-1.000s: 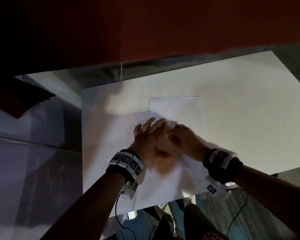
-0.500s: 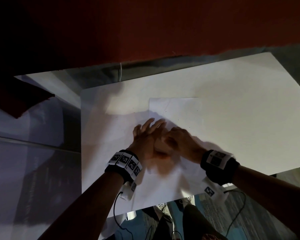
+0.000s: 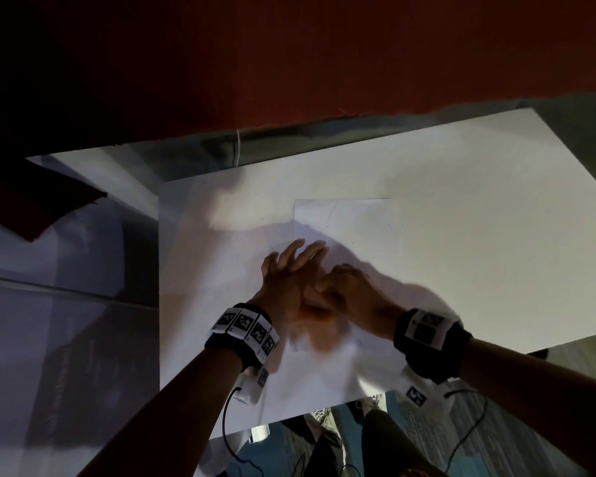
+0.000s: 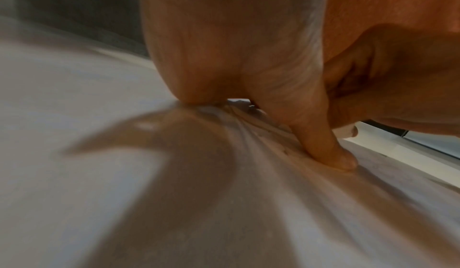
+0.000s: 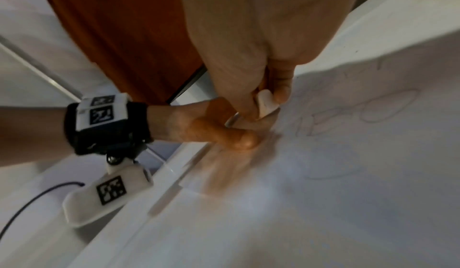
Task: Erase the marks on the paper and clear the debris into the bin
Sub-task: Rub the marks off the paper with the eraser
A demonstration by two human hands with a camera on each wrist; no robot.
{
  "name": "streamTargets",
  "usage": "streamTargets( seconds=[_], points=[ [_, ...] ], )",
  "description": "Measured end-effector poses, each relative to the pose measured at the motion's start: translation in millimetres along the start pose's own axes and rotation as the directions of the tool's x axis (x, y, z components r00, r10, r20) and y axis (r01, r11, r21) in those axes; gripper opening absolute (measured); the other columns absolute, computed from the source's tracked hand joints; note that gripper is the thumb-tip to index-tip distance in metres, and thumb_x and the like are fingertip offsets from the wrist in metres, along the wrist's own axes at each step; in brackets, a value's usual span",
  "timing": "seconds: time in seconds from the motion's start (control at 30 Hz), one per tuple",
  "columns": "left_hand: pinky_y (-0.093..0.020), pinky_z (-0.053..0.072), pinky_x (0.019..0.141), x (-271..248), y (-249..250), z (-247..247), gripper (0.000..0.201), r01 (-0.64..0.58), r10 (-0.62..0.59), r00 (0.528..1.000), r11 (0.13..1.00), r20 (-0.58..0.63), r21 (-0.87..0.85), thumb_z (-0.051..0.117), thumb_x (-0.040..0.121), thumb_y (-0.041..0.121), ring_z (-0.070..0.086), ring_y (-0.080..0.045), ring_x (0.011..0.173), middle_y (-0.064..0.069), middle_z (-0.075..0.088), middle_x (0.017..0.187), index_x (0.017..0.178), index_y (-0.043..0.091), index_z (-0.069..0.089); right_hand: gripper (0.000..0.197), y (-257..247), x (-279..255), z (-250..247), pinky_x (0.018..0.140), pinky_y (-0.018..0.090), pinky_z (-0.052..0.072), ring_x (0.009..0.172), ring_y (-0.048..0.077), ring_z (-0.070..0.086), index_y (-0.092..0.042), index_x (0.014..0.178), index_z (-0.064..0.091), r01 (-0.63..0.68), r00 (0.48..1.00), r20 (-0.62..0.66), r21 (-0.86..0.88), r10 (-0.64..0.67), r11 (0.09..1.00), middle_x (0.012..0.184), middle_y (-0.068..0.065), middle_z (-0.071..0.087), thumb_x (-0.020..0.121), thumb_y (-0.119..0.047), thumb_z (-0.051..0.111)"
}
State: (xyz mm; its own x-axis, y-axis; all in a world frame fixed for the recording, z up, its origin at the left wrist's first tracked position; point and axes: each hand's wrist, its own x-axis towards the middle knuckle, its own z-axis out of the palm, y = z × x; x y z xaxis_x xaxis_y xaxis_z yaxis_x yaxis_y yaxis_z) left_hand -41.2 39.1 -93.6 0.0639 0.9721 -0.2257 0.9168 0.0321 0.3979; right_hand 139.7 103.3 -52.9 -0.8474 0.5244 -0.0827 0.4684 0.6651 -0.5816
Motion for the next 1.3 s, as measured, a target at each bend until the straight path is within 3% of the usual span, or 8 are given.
streamTargets(
  seconds=[0.4, 0.57, 0.67, 0.8, 0.93, 1.07, 1.2, 1.3],
  points=[
    [-0.048, 0.005, 0.123, -2, 2, -1, 0.129, -0.007, 0.007, 1.000, 1.000, -0.010, -0.015, 0.073, 0.063, 0.082, -0.015, -0.008, 0.155, 0.026, -0.010, 0.167, 0.163, 0.036, 0.004, 0.016, 32, 10, -26, 0.063, 0.028, 0.037, 0.067, 0.026, 0.057, -0.012, 0.075, 0.065, -0.099, 0.971, -0.219, 0.017, 0.100, 0.995, 0.075, 0.005, 0.064, 0.090, -0.012, 0.058],
    [-0.050, 0.011, 0.122, 1, 0, 0, 0.128, -0.009, 0.009, 1.000, 1.000, -0.002, 0.009, 0.061, 0.059, 0.089, -0.013, -0.010, 0.155, 0.027, -0.010, 0.167, 0.163, 0.036, 0.009, 0.012, 22, -5, -12, 0.065, 0.034, 0.046, 0.067, 0.019, 0.057, -0.015, 0.080, 0.068, -0.026, 0.995, -0.096, 0.029, 0.028, 0.999, 0.076, -0.001, 0.064, 0.089, -0.016, 0.060],
    [-0.049, 0.010, 0.122, 0, 1, 0, 0.129, 0.000, 0.000, 1.000, 1.000, 0.006, 0.005, 0.057, 0.057, 0.090, -0.012, -0.010, 0.155, 0.026, -0.010, 0.167, 0.163, 0.037, 0.006, 0.018, 33, 2, -24, 0.062, 0.032, 0.043, 0.063, 0.019, 0.053, -0.013, 0.072, 0.063, -0.094, 0.966, -0.238, 0.037, 0.100, 0.995, 0.072, -0.003, 0.060, 0.090, -0.012, 0.058],
    [-0.050, 0.009, 0.123, 0, 0, 0, 0.128, -0.009, 0.009, 1.000, 1.000, -0.006, -0.005, 0.066, 0.062, 0.086, -0.015, -0.007, 0.155, 0.030, -0.012, 0.166, 0.163, 0.036, 0.007, 0.015, 15, -11, -1, 0.066, 0.036, 0.045, 0.067, 0.020, 0.056, -0.015, 0.076, 0.066, -0.009, 0.998, -0.069, 0.024, 0.011, 1.000, 0.073, 0.001, 0.063, 0.090, -0.017, 0.059],
    [-0.049, 0.008, 0.123, -1, 1, 0, 0.127, -0.003, 0.003, 1.000, 1.000, 0.005, -0.009, 0.070, 0.063, 0.082, -0.014, -0.009, 0.155, 0.027, -0.011, 0.167, 0.163, 0.037, 0.005, 0.022, 34, 3, -21, 0.060, 0.037, 0.045, 0.061, 0.024, 0.055, -0.013, 0.066, 0.060, -0.108, 0.966, -0.230, 0.040, 0.114, 0.993, 0.067, 0.003, 0.061, 0.088, -0.013, 0.058],
    [-0.049, 0.008, 0.123, 0, 1, -1, 0.127, -0.011, 0.011, 1.000, 1.000, 0.008, 0.006, 0.069, 0.065, 0.083, -0.016, -0.008, 0.155, 0.028, -0.013, 0.167, 0.163, 0.036, 0.005, 0.010, 12, -13, -2, 0.067, 0.033, 0.045, 0.070, 0.018, 0.057, -0.015, 0.080, 0.069, -0.005, 0.998, -0.058, 0.021, 0.006, 1.000, 0.077, 0.001, 0.066, 0.088, -0.012, 0.063],
    [-0.048, 0.009, 0.122, 0, 2, 0, 0.127, -0.004, 0.004, 1.000, 1.000, 0.001, 0.018, 0.068, 0.062, 0.083, -0.015, -0.009, 0.155, 0.026, -0.011, 0.167, 0.163, 0.036, 0.006, 0.025, 33, 0, -17, 0.060, 0.034, 0.045, 0.061, 0.023, 0.055, -0.019, 0.064, 0.055, -0.145, 0.959, -0.233, 0.083, 0.160, 0.986, 0.067, 0.001, 0.060, 0.088, -0.011, 0.060],
    [-0.051, 0.012, 0.122, 0, 0, 3, 0.121, -0.001, 0.000, 1.000, 0.999, 0.001, 0.040, 0.060, 0.064, 0.087, -0.017, -0.008, 0.155, 0.028, -0.015, 0.166, 0.163, 0.037, 0.012, 0.013, -1, -15, 7, 0.066, 0.029, 0.043, 0.069, 0.016, 0.057, -0.012, 0.074, 0.067, -0.030, 0.998, -0.060, 0.079, 0.035, 0.996, 0.074, 0.001, 0.065, 0.088, -0.012, 0.064]
  ],
)
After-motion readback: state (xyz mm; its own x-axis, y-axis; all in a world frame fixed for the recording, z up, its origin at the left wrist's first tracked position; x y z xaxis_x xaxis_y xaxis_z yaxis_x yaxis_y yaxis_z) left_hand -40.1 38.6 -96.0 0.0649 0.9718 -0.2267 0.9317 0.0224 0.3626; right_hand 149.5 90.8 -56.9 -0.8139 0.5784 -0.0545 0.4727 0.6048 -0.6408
